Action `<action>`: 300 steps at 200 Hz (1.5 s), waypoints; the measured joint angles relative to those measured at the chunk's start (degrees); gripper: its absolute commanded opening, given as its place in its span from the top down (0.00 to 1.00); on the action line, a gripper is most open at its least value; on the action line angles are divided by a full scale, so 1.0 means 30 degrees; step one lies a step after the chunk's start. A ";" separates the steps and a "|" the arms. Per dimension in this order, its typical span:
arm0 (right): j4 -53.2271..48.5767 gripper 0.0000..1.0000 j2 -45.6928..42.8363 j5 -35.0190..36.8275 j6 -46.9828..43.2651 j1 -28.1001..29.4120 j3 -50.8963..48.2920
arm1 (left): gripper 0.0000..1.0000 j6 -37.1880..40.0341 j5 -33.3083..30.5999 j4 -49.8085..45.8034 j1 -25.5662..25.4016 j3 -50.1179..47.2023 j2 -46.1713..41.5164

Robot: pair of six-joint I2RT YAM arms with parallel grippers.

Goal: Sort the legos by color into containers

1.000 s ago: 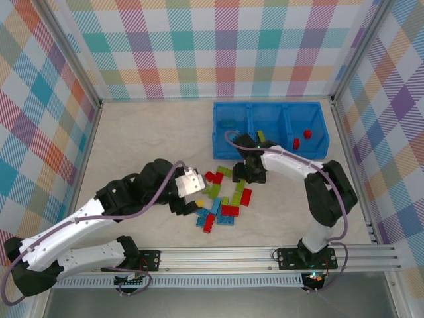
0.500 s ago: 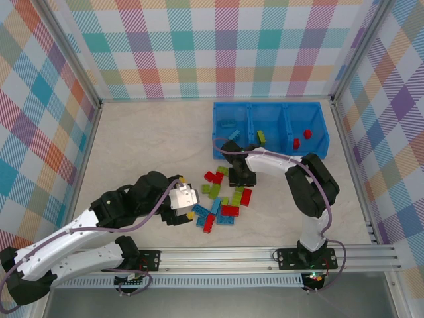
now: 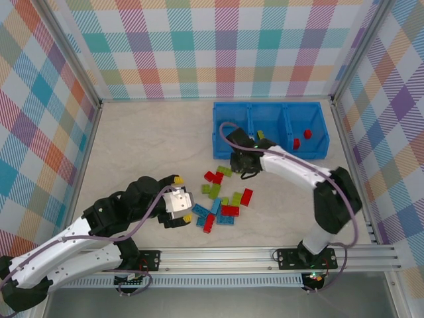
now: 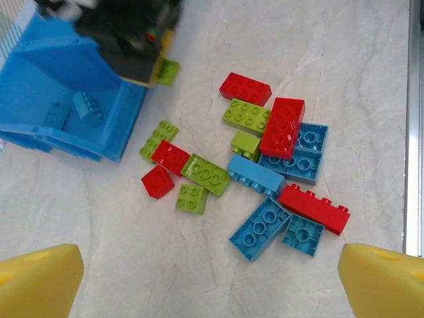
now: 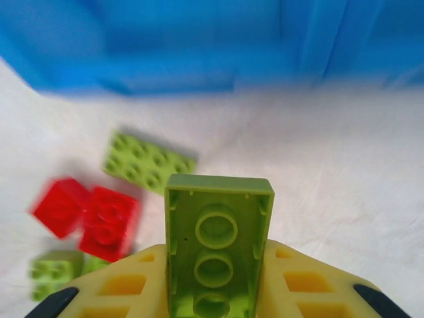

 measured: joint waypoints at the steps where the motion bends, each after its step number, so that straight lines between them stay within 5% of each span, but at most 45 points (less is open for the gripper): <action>1: 0.0066 0.73 -0.0146 0.0095 -0.0087 -0.0015 0.0051 | 0.00 -0.0007 0.0000 0.0029 0.0000 -0.0007 -0.0029; 38: 0.1093 0.73 -0.1610 0.1501 -0.2069 -0.2892 0.2390 | 0.00 -0.0007 -0.0393 0.0619 0.0000 -0.0262 -0.0168; 90: 0.1508 0.72 0.3446 0.1727 -0.3985 -0.6703 0.6266 | 0.00 -0.0153 -0.1151 0.0831 0.0087 -0.0619 -0.0007; 139: -0.0066 0.55 0.8189 0.0678 -0.4379 -0.7788 0.8910 | 0.00 -0.0452 -0.1610 0.1202 0.0226 -0.1333 0.0328; 212: -0.0845 0.49 0.6120 -0.0488 -0.4408 -0.7847 0.8845 | 0.00 -0.0590 -0.1355 0.1763 0.1297 -0.1341 0.1304; 251: -0.0729 0.46 0.1115 -0.3366 -0.4838 -0.6564 0.5268 | 0.00 -0.0583 -0.0984 0.1610 0.1494 -0.1333 0.1319; 300: -0.0160 0.44 -0.1195 -0.5173 -0.3235 0.0109 0.1370 | 0.00 -0.0517 -0.0627 0.1559 0.1523 -0.1333 0.0838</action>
